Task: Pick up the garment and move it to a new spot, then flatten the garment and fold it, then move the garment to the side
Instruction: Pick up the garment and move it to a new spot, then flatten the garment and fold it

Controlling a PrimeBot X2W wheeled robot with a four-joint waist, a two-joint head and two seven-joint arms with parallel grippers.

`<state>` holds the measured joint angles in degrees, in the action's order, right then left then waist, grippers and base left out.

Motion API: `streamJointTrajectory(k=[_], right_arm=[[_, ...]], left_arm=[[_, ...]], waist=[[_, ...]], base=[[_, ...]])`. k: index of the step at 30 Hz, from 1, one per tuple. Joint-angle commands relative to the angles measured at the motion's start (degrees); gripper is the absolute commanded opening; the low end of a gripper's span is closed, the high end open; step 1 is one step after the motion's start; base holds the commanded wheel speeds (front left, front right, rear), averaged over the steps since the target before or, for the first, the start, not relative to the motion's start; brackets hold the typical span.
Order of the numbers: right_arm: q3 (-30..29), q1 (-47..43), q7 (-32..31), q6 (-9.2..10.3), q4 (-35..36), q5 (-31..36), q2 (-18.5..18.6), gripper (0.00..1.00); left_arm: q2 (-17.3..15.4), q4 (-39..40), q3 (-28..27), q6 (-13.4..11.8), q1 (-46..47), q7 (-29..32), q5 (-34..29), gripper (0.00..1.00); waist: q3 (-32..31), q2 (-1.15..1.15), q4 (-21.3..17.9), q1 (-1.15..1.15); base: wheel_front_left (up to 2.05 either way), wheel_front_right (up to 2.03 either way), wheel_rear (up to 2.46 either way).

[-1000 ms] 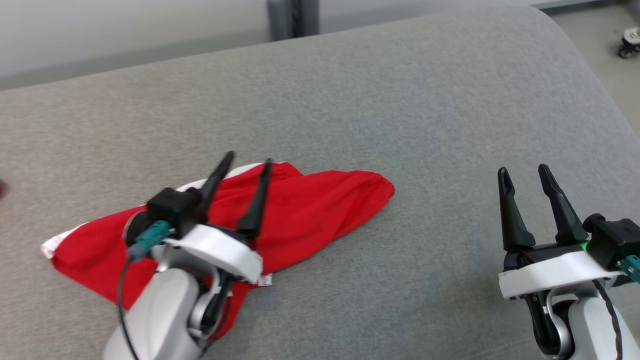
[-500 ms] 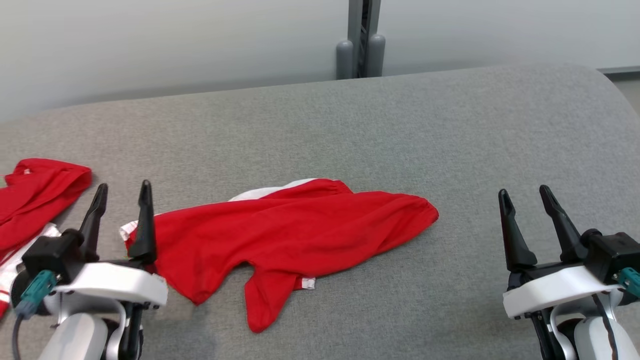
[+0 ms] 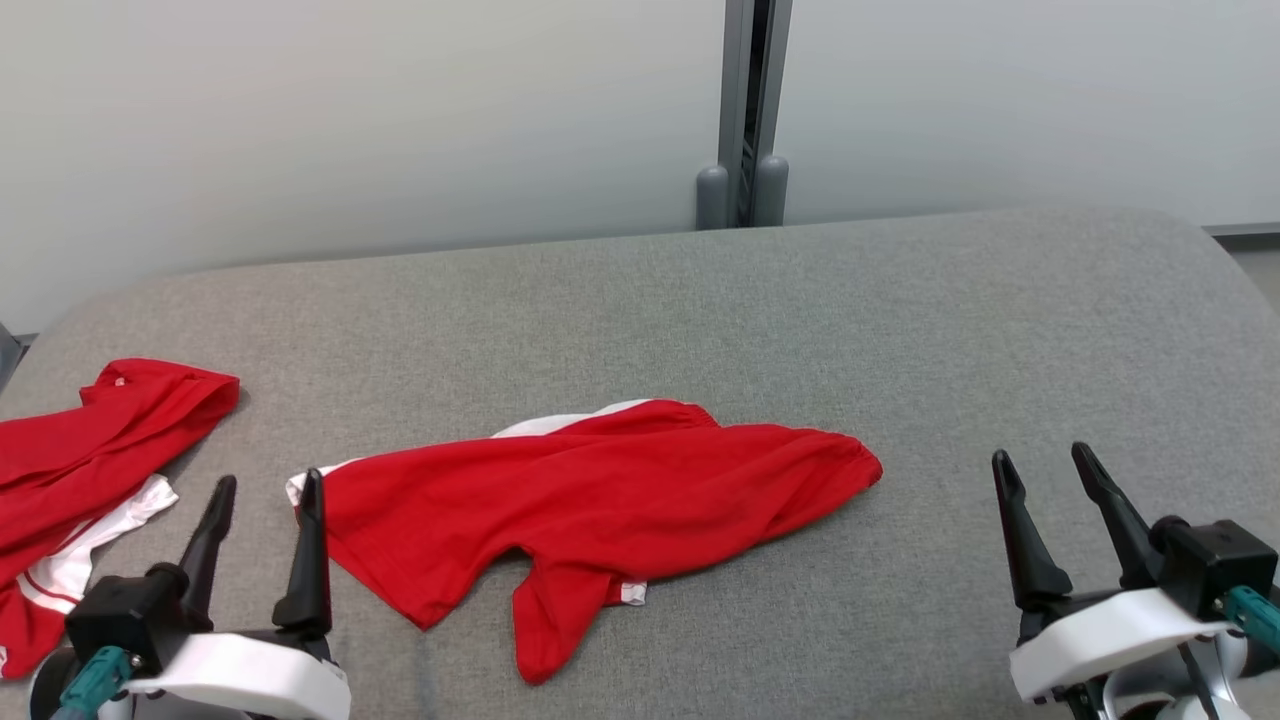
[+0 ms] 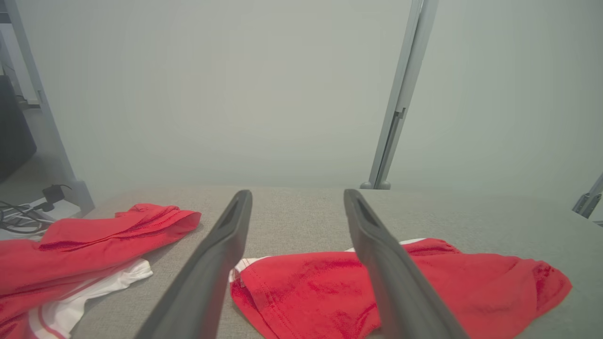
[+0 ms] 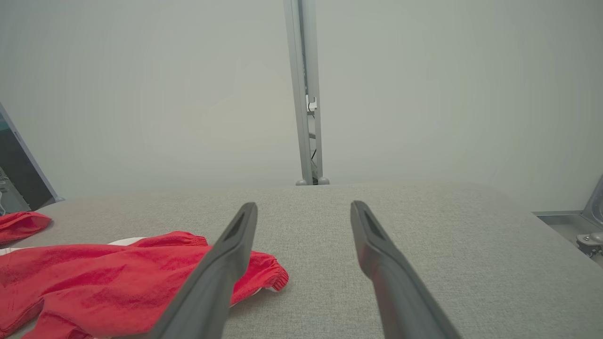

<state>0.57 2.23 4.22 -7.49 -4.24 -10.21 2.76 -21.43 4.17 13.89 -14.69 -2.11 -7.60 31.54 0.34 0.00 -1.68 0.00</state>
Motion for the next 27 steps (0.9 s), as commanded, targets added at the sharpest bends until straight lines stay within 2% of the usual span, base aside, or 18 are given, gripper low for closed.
streamJointTrajectory(k=[1, 27], right_arm=[[-0.63, -1.19, -0.36, -0.01, 0.57, 0.16, 0.27, 1.00], [-2.03, -4.59, -2.18, -0.01, 4.18, -0.46, 0.27, 1.00]], left_arm=[[-0.53, 0.91, 0.41, -0.46, -0.94, 0.60, -0.39, 1.00], [-0.94, 2.97, 1.42, -2.49, -3.48, 3.44, 0.00, 1.00]], waist=[[-0.72, 0.00, 0.23, 0.00], [-1.19, 0.00, 0.14, 0.00]], base=[[0.00, 0.00, 0.00], [0.00, 0.00, 0.00]])
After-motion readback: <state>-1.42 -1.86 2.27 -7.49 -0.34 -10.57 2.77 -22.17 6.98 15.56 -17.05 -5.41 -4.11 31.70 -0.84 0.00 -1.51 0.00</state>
